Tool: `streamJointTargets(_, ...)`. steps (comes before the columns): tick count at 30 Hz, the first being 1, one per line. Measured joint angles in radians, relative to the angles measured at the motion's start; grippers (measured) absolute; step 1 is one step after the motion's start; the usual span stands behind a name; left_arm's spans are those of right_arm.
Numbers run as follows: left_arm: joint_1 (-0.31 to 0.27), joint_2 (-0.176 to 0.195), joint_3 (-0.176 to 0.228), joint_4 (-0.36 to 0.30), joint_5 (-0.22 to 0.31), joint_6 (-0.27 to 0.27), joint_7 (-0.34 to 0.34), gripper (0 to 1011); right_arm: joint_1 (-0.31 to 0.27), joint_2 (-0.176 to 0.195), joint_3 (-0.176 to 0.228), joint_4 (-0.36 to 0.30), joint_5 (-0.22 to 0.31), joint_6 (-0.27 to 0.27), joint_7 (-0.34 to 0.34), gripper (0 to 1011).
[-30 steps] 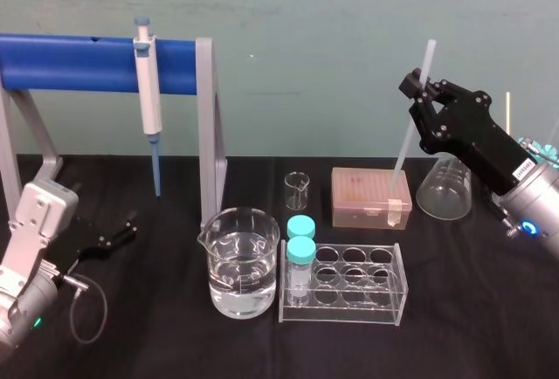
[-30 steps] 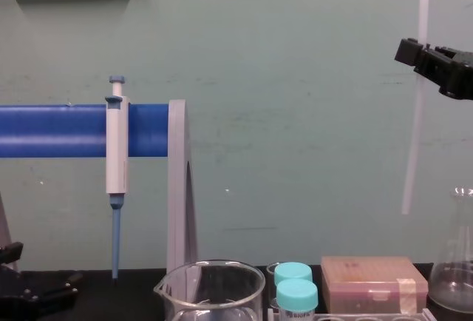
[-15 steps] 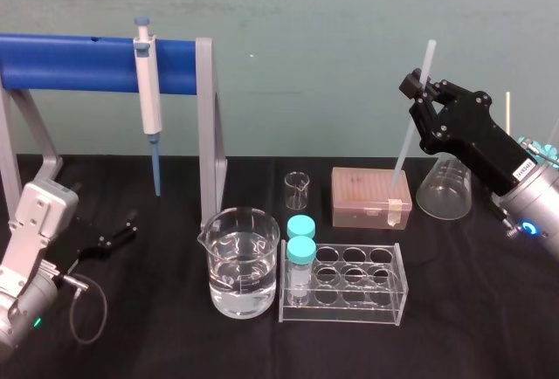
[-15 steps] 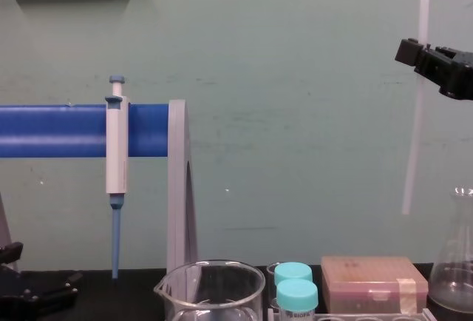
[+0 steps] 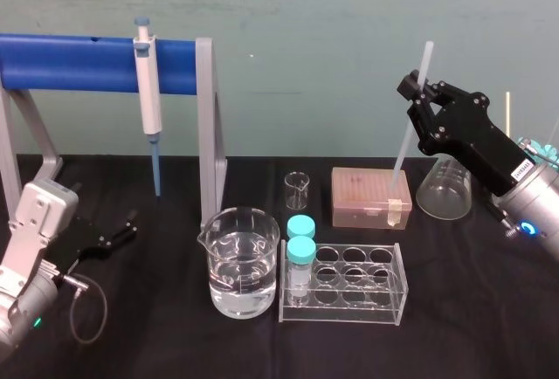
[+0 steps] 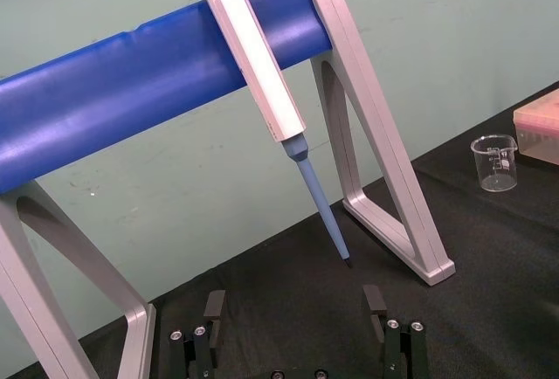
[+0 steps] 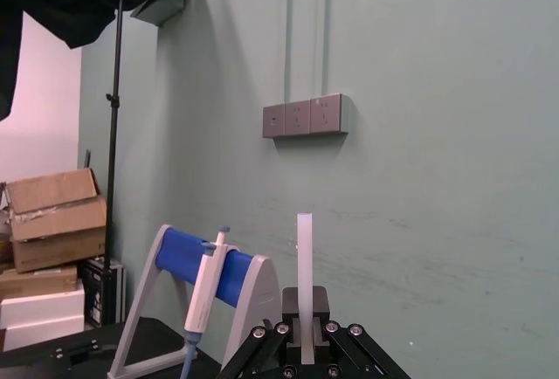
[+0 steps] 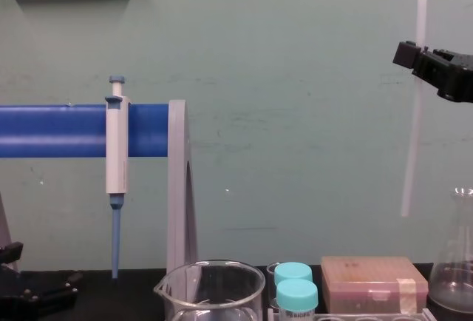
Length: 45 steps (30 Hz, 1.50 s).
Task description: Pick up the stirring rod with one hand, then place it down.
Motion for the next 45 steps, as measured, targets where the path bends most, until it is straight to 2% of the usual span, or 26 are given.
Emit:
streamJointTargets(25,0.000,0.000,0.000,0.000,0.000,0.000,0.000,1000,0.016,0.002,-0.013,0.025,0.008,0.004,0.021,67)
streamJointTargets(34,0.000,0.000,0.000,0.000,0.000,0.000,0.000,1000,-0.020,0.049,-0.048,0.033,0.077,0.020,0.140,67)
streamJointTargets(39,0.000,0.000,0.000,0.000,0.000,0.000,0.000,1000,-0.035,0.065,-0.061,0.049,0.094,0.002,0.176,67)
streamJointTargets(45,0.000,0.000,0.000,0.000,0.000,0.000,0.000,1000,-0.045,0.074,-0.071,0.080,0.093,-0.024,0.186,67)
